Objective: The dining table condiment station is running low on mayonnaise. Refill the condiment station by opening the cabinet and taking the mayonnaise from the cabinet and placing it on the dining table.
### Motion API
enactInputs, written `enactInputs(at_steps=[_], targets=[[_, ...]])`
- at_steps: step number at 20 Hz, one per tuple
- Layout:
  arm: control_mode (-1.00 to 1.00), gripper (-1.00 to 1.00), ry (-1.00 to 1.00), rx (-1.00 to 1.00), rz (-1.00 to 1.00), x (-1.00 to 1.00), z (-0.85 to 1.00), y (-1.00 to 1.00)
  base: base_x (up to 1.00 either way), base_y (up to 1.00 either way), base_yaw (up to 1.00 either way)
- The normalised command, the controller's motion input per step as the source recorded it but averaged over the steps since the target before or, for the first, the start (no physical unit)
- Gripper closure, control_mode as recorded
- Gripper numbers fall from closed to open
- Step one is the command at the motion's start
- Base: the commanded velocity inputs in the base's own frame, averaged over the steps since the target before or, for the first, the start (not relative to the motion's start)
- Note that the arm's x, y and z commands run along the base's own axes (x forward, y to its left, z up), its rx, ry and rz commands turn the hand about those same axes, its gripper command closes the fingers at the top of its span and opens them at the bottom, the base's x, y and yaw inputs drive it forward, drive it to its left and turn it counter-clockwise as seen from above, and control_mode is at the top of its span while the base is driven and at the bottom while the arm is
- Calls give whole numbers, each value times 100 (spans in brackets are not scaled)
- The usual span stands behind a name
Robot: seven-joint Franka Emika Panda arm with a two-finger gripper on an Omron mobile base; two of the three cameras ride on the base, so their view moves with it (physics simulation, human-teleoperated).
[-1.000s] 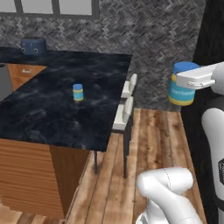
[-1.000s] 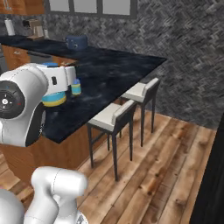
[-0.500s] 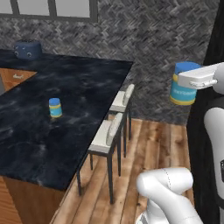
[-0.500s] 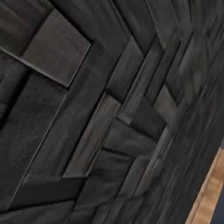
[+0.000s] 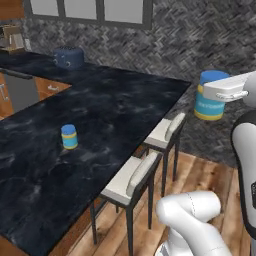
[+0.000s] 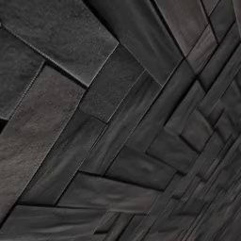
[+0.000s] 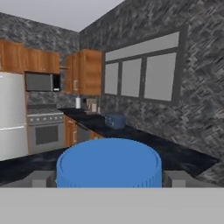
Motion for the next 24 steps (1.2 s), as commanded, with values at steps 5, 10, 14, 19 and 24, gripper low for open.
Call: enactInputs(at_steps=[5, 10, 14, 19, 24], targets=[[100, 100, 0, 0, 0, 0, 0, 0, 64, -55, 49], [100, 100, 0, 0, 0, 0, 0, 0, 64, -47, 52], [100, 100, 0, 0, 0, 0, 0, 0, 12, -42, 46], [100, 100, 0, 0, 0, 0, 0, 0, 13, -24, 42], [100, 100, 0, 0, 0, 0, 0, 0, 20, -50, 36]])
